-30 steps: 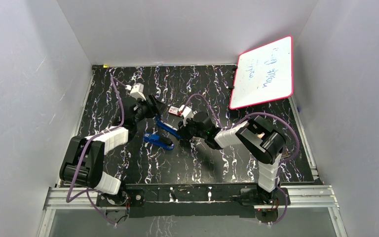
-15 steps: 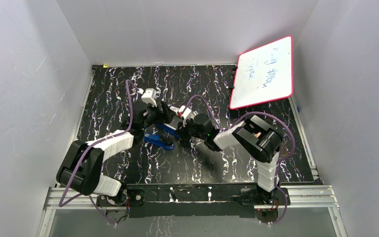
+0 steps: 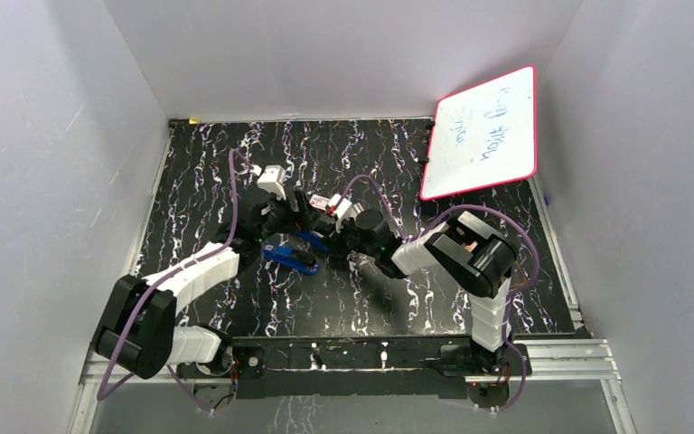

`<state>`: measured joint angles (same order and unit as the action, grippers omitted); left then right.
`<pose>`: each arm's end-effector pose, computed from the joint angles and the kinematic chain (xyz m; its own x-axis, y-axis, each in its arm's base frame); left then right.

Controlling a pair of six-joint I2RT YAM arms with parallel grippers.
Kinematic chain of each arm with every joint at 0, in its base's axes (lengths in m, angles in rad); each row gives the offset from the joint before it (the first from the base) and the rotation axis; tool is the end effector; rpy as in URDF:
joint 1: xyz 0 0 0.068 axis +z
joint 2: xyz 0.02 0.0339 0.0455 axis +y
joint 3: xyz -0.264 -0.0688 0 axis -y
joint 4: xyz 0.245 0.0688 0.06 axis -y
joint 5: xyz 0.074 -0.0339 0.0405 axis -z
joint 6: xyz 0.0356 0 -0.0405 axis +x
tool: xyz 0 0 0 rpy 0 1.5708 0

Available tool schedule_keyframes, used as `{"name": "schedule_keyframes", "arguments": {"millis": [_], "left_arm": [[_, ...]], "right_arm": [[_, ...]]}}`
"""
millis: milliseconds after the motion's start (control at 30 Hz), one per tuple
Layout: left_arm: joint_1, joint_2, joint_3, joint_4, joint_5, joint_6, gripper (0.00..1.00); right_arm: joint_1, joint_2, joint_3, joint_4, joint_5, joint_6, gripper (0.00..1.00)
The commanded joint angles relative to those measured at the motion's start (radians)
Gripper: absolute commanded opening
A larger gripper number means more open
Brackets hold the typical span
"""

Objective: Load the staples into the stapler

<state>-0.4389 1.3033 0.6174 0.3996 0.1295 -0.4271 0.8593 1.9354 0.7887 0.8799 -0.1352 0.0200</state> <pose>0.2539 -0.1243 0.2285 -0.4537 -0.2408 -0.8580 0.3797 0.8188 -0.4306 0.2413 0.2872 0.1327 -0.1888 -0.1887 -0.9637 -0.8318 0.5524 0.0548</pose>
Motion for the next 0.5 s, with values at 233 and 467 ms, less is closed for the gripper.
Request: {"name": "schedule_keyframes", "arguments": {"millis": [233, 467], "left_arm": [[0.015, -0.01, 0.244, -0.454, -0.177, 0.118, 0.86], [0.017, -0.01, 0.355, -0.653, -0.248, 0.348, 0.89]], "right_arm": [[-0.038, -0.134, -0.068, -0.09, -0.13, -0.085, 0.44], [-0.046, -0.332, -0.096, -0.268, -0.126, -0.099, 0.56]]}}
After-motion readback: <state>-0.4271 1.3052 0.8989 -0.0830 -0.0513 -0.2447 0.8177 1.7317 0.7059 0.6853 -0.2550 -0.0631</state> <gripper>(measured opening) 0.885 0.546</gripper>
